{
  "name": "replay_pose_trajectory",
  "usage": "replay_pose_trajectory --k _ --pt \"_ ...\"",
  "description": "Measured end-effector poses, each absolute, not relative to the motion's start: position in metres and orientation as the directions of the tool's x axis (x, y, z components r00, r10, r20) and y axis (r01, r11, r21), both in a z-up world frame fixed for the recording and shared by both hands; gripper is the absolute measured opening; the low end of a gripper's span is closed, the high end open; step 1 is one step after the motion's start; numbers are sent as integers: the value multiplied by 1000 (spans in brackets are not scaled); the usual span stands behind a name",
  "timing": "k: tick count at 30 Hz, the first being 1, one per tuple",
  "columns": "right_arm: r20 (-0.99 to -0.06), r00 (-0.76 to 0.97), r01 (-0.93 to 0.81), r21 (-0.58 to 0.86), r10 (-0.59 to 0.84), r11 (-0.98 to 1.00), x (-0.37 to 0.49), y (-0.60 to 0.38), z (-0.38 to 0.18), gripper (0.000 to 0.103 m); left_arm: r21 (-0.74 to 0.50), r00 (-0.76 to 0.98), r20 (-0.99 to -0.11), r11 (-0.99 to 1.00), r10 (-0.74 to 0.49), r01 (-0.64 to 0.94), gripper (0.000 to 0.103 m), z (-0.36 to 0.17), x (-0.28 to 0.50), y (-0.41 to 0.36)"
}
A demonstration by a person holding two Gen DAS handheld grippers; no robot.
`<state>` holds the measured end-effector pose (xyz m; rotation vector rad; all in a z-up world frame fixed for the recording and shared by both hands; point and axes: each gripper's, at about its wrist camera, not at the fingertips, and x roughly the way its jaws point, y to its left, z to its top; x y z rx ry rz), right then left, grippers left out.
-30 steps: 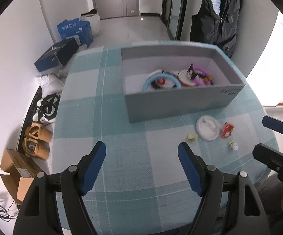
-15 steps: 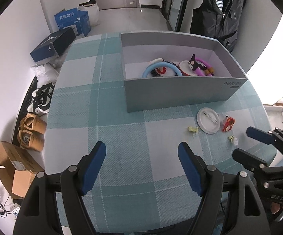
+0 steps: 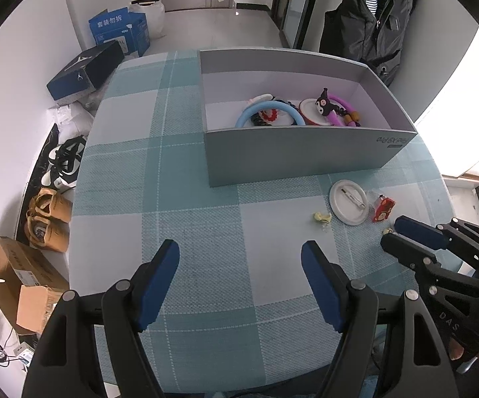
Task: Organize jewelry
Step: 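Lower the right tool onto the red charm and close it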
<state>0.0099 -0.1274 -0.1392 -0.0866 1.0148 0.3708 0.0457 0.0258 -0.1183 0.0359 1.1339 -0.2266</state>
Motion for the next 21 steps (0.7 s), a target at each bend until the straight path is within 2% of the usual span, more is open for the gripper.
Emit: replay_pose_trajectory --k 2,8,16,21 --pt "-841 471 -354 95 265 931 10 -125 -139 13 -90 400 -902 977 -162 194 72 -119 46 27" --pt "-838 494 -383 29 231 923 5 -117 -140 13 -109 396 -900 975 -180 195 72 -118 47 27" --pt "-825 507 -354 65 250 933 7 -123 -131 12 -159 384 -890 956 -247 245 72 -116 44 17" --pt "-813 518 -333 92 264 938 7 -129 -124 12 -148 396 -883 950 -252 275 72 -114 42 7"
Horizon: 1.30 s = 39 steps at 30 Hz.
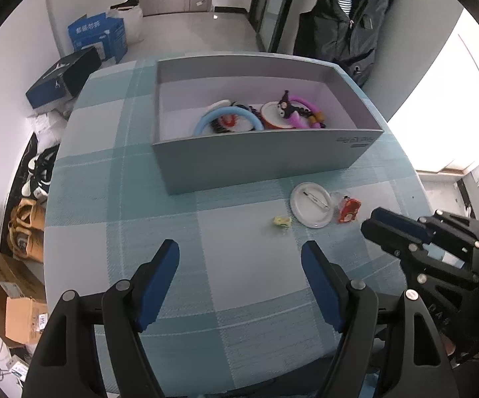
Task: Organize jewelry
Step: 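Lower the right tool onto the red charm and close it, then grasp the small yellow charm with the left tool while the right tool holds the red charm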
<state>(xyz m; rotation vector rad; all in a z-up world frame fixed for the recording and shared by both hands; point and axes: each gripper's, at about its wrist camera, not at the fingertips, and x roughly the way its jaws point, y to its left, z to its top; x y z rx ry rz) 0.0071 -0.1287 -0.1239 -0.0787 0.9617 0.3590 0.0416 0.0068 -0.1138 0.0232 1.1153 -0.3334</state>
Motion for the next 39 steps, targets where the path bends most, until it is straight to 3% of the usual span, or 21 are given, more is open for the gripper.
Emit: replay_pose_trajectory --k 25,29,31,33,39 --pt "-719 605 -210 271 343 939 25 -178 -78 12 -124 346 -905 933 -246 339 70 -128 54 -18" --pt "-716 605 -206 281 348 937 25 -181 -77 12 -84 366 -902 925 -228 370 40 -127 49 -20" --pt "-716 604 -199 291 350 936 26 -183 -77 12 -97 360 -901 923 -241 373 37 -127 51 -18" --pt "-715 604 -193 298 352 935 25 -184 -77 12 -99 358 -900 918 -247 383 24 -126 54 -20" --pt "-715 606 -196 291 349 936 24 -183 -77 12 -56 364 -902 899 -233 434 10 -127 49 -29"
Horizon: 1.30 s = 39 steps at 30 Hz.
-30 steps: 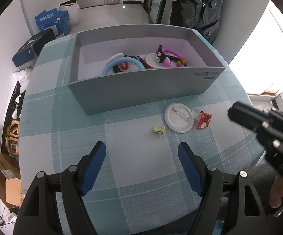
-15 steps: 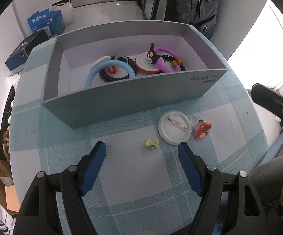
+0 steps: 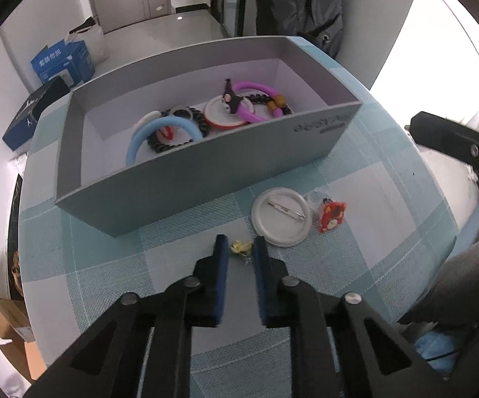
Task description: Organize jewelry
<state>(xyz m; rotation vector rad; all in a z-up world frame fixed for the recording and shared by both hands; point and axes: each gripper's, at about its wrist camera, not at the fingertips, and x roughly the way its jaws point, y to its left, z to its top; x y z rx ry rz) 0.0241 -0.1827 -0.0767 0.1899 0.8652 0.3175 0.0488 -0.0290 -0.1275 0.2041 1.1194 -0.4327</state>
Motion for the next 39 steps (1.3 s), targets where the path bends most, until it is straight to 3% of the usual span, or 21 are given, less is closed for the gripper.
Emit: replay_pose_trajectory --k 10,24,39 --pt "-732 602 -154 285 319 946 27 -188 -82 12 -102 326 -908 895 -262 435 10 -122 45 -30" --pt "-736 604 -136 281 305 950 26 -186 -81 12 -163 403 -844 886 -353 434 10 -80 34 -28" --pt "-727 522 -221 389 446 894 52 -169 -54 12 -198 479 -805 920 -349 338 10 -53 62 -11"
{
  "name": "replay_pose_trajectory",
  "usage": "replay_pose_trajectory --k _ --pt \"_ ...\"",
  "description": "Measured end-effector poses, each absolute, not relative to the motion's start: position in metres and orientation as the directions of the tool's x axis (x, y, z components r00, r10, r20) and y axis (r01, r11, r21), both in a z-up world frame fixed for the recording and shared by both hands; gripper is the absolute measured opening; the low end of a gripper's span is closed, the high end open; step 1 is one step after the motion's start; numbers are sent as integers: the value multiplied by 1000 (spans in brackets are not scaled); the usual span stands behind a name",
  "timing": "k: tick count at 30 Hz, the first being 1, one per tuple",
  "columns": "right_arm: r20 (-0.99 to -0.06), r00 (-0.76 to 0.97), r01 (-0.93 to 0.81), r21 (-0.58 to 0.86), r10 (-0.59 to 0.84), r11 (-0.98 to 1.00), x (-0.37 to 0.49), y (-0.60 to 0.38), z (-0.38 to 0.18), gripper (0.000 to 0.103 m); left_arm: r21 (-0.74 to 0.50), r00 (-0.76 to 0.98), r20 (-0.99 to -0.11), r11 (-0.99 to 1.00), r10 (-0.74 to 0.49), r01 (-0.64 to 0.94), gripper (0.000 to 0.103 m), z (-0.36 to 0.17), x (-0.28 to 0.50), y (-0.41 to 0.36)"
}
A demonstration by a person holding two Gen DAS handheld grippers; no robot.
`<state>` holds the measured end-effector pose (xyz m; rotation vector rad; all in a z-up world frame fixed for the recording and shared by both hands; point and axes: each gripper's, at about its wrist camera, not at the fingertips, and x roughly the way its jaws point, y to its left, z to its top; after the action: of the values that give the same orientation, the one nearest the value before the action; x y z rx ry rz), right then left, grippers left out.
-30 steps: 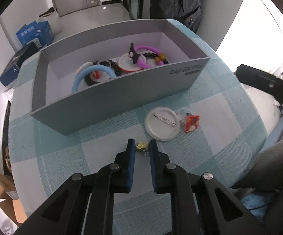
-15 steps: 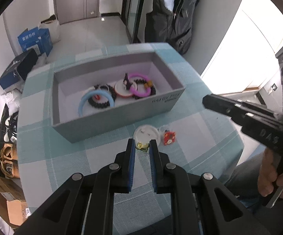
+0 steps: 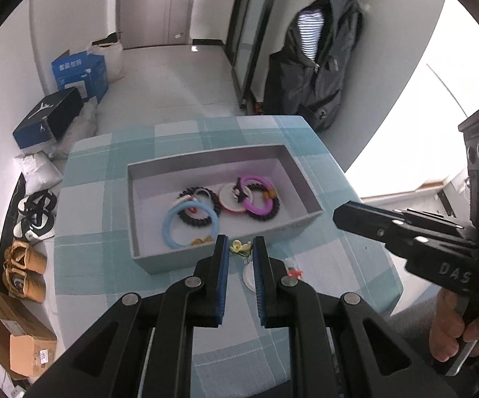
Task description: Organize jewelry
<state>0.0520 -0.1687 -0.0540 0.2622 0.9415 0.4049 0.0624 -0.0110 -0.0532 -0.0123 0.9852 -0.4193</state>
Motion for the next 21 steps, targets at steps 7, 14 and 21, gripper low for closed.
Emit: replay_pose_trajectory --k 7,14,21 --pt "-722 484 -253 426 495 869 80 -158 -44 12 -256 474 -799 923 -370 289 10 -47 86 2" --pt "-738 454 -324 386 500 864 113 -142 -37 12 -294 452 -806 921 -383 257 10 -51 107 5" --pt "-717 417 -328 454 558 828 133 -141 -48 12 -329 414 -816 913 -403 240 10 -59 125 6"
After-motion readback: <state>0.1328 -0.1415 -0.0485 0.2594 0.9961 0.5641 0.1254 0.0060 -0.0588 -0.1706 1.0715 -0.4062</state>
